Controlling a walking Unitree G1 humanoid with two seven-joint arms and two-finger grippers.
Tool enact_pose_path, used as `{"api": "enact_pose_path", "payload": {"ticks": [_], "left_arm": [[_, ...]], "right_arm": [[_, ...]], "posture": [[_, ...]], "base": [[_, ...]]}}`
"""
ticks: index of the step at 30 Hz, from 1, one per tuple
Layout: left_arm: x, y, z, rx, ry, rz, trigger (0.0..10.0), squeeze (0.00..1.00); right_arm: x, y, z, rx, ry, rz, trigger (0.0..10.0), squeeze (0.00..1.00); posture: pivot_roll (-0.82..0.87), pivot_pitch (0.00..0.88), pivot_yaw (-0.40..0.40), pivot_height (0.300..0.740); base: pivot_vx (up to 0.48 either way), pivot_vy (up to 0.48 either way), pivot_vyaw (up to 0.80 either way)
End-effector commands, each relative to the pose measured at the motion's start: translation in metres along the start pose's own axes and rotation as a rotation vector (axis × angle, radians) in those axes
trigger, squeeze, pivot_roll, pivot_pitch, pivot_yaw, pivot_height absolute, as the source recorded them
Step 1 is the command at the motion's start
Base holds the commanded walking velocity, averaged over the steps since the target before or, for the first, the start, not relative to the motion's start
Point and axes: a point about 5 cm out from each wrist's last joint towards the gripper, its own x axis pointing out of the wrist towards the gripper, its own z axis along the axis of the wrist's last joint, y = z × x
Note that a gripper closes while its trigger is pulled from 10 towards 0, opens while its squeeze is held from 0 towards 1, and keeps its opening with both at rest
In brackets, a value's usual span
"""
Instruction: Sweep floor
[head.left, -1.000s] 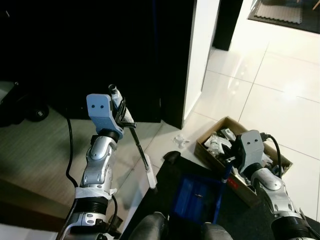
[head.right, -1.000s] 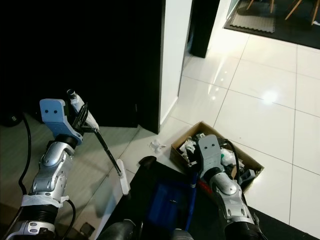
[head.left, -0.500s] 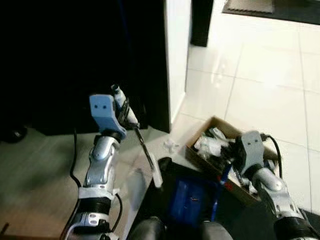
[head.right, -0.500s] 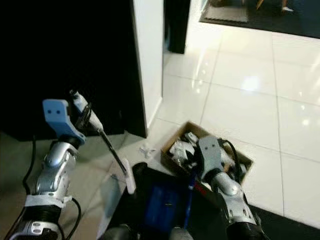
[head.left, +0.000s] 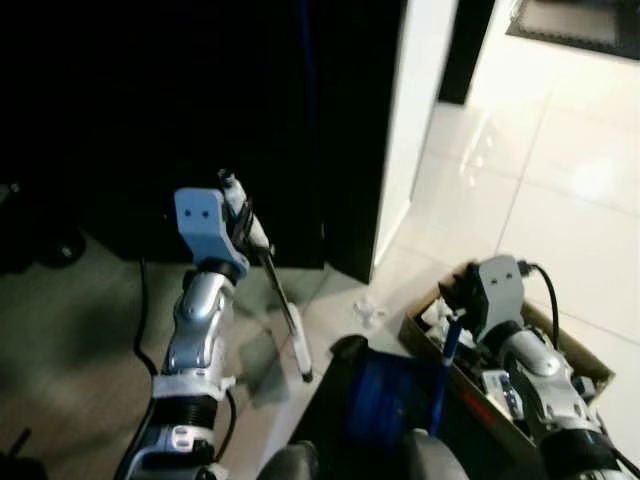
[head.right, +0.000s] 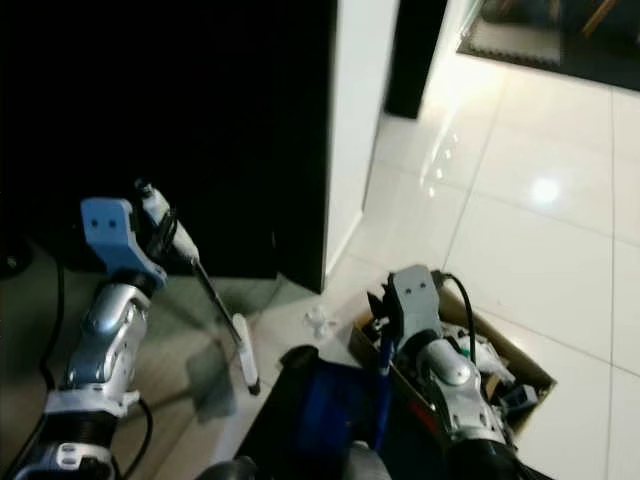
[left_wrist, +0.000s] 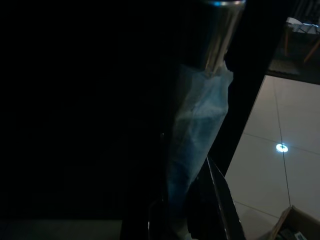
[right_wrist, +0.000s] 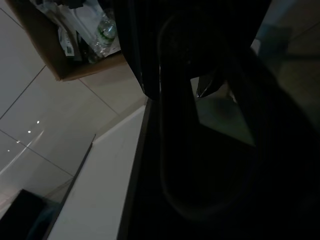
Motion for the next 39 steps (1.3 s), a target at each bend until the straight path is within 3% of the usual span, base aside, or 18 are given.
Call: {"api": "enact_pose_path", "payload": {"ticks": [1,13,18,23,28,31,39], "left_arm": [[-0.001,0.000,0.002,0.001,-0.029,-0.013,10.0,0.00],[0.009,-0.004,-0.017,0.015,0.022,-0.080,10.0,0.00],[0.025,-0.007,-0.018,0.068,0.046,-0.146,10.0,0.00],[0.030,-0.005,-0.016,0.089,0.051,-0.156,10.0,0.00],[0.040,-0.004,-0.013,0.134,0.056,-0.187,10.0,0.00],[0.047,-0.012,-0.014,0.152,0.070,-0.234,10.0,0.00],[0.055,-0.031,-0.012,0.110,0.053,-0.312,10.0,0.00]], "right_arm": [[-0.003,0.009,-0.012,0.027,0.041,0.025,10.0,0.00],[0.000,0.017,-0.018,0.046,0.074,-0.015,10.0,0.00],[0.002,0.014,-0.018,0.137,0.068,-0.118,10.0,0.00],[0.001,0.012,-0.017,0.178,0.062,-0.159,10.0,0.00],[-0.004,0.011,-0.010,0.153,0.048,-0.185,10.0,0.00],[-0.006,0.013,-0.004,0.121,0.053,-0.198,10.0,0.00],[-0.009,0.015,-0.003,0.083,0.088,-0.205,10.0,0.00]], "posture": [[-0.02,0.099,0.047,0.740],[-0.04,0.110,0.056,0.740],[-0.05,0.123,0.067,0.740],[-0.06,0.130,0.073,0.740],[-0.09,0.156,0.081,0.740],[-0.12,0.167,0.078,0.740],[-0.19,0.208,0.062,0.740]], "base": [[0.000,0.000,0.00],[0.000,0.000,0.00],[0.000,0.000,0.00],[0.000,0.000,0.00],[0.000,0.000,0.00],[0.000,0.000,0.00],[0.000,0.000,0.00]]}}
